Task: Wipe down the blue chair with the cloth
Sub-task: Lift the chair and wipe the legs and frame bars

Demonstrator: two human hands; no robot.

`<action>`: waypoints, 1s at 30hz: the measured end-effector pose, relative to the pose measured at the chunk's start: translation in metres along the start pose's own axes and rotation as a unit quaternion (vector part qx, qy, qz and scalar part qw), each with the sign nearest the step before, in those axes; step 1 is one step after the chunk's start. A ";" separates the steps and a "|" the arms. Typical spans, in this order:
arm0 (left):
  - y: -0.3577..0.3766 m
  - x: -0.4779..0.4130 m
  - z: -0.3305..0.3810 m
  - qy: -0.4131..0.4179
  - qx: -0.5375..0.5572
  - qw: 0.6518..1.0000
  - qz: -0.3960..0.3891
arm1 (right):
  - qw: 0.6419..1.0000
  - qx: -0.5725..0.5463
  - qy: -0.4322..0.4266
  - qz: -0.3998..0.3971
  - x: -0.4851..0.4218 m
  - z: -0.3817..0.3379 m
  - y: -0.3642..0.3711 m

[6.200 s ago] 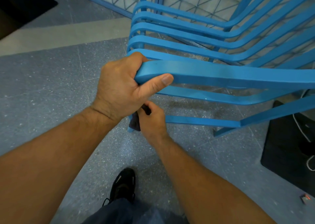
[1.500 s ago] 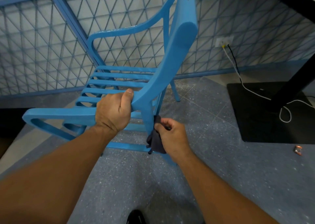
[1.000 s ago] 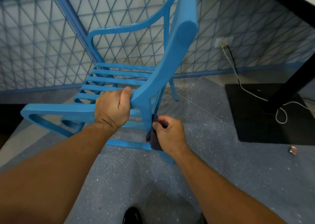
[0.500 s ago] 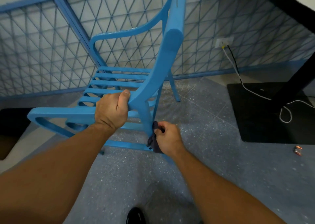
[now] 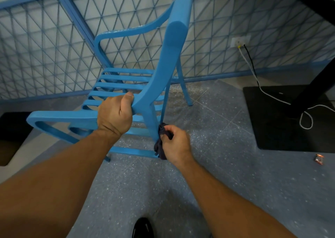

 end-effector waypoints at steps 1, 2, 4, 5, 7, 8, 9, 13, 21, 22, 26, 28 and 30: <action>-0.001 0.001 0.001 -0.010 -0.001 1.000 -0.001 | 1.000 -0.003 0.001 0.007 0.001 -0.001 0.001; -0.002 0.002 0.003 -0.024 0.003 1.000 0.002 | 1.000 -0.023 -0.005 0.016 0.004 -0.004 0.001; -0.002 0.003 0.015 -0.040 0.036 0.998 0.016 | 0.994 -0.095 -0.034 0.033 0.011 -0.014 0.001; -0.001 0.003 0.024 -0.037 0.060 0.997 0.025 | 0.989 -0.132 -0.054 0.041 0.015 -0.019 0.001; 0.000 0.002 0.045 -0.031 0.100 0.993 0.054 | 0.975 -0.201 -0.081 0.055 0.020 -0.028 0.004; 0.001 0.001 0.051 -0.034 0.111 0.991 0.067 | 0.969 -0.226 -0.086 0.058 0.022 -0.028 0.006; 0.002 0.001 0.055 -0.035 0.115 0.990 0.076 | 0.965 -0.240 -0.086 0.058 0.023 -0.025 0.009; 0.005 0.002 0.054 -0.032 0.133 0.986 0.095 | 0.974 -0.222 0.018 0.042 0.014 0.013 0.019; 0.009 -0.001 0.049 -0.019 0.124 0.985 0.114 | 0.970 -0.147 0.186 0.058 -0.024 0.055 0.031; 0.008 -0.001 0.050 -0.017 0.121 0.986 0.113 | 0.967 -0.164 0.182 0.063 -0.023 0.054 0.032; 0.008 0.000 0.053 -0.015 0.104 0.988 0.116 | 0.958 -0.252 0.127 0.046 -0.013 0.044 0.032; 0.010 0.000 0.052 -0.020 0.102 0.988 0.118 | 0.964 -0.243 0.104 0.039 -0.011 0.042 0.028; 0.010 0.000 0.052 -0.026 0.108 0.987 0.119 | 0.974 -0.194 0.103 0.048 -0.013 0.045 0.027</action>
Point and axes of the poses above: each hand's wrist, its own x-axis away from the middle knuckle, its own y-axis out of the palm, z = x × y, the point moved 1 cm from there along -x, towards the middle knuckle, and after that the axes turned 6 degrees about y, right-handed, at the moved point
